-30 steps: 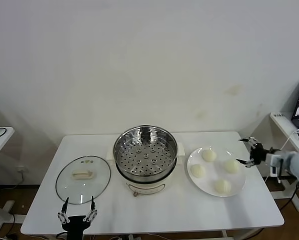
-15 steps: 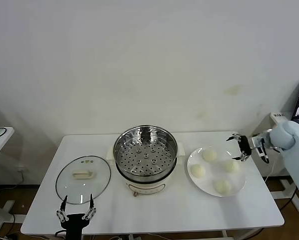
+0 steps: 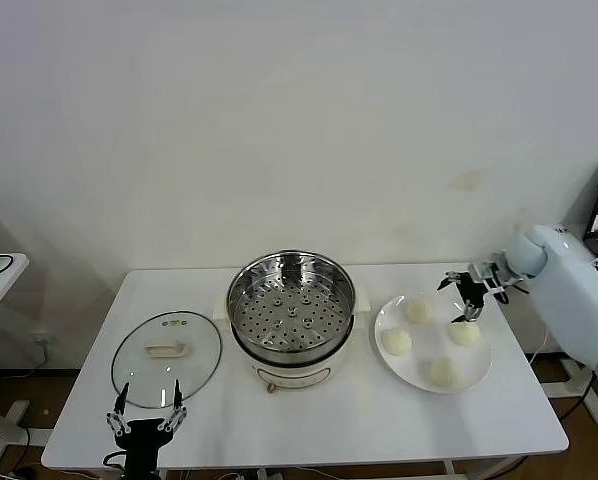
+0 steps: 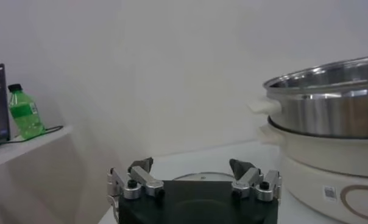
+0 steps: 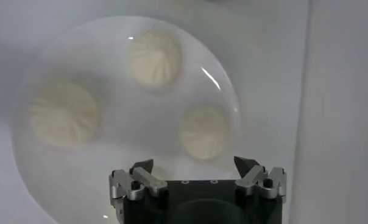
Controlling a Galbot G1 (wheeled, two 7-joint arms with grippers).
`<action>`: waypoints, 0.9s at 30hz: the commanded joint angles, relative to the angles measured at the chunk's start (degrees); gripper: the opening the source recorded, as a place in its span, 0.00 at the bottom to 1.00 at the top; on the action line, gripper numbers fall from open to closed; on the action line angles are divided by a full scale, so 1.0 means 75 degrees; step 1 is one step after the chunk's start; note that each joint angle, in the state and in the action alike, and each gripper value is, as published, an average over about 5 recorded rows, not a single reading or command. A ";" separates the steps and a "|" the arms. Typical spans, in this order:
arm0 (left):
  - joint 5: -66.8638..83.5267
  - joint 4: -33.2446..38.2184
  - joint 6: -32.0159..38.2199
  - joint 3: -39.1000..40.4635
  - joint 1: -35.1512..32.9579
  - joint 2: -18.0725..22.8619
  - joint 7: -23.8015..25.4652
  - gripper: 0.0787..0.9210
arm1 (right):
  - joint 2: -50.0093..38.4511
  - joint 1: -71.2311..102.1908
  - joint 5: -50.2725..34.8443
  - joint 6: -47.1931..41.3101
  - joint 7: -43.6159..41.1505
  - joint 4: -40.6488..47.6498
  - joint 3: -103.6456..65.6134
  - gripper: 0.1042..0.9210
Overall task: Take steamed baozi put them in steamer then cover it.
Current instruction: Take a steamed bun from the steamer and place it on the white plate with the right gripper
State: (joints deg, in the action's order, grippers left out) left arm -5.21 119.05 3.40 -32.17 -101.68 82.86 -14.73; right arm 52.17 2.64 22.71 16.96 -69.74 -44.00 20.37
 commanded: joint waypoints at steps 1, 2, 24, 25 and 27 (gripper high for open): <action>0.0078 -0.0004 -0.0011 -0.0012 0.0081 -0.0028 0.0002 0.88 | 0.0635 -0.0420 0.0154 0.0048 -0.0104 0.1196 0.0393 0.88; 0.0094 -0.0003 -0.0010 -0.0020 0.0089 -0.0032 0.0001 0.88 | 0.0705 -0.0437 0.0190 0.0067 -0.0081 0.1301 0.0392 0.88; 0.0252 0.0070 0.0029 -0.0110 0.0115 -0.0067 0.0014 0.88 | 0.1887 -0.0576 0.1000 0.0238 0.0347 0.2684 -0.0003 0.88; 0.0266 0.0068 0.0029 -0.0120 0.0116 -0.0072 0.0014 0.88 | 0.1905 -0.0573 0.1009 0.0229 0.0340 0.2700 -0.0002 0.88; 0.0288 0.0059 0.0029 -0.0138 0.0120 -0.0082 0.0014 0.88 | 0.1928 -0.0568 0.1025 0.0210 0.0320 0.2717 0.0000 0.88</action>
State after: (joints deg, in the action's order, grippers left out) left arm -3.28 119.60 3.59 -33.04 -100.80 82.35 -14.66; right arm 64.48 -1.18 29.35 18.39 -67.75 -26.61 20.63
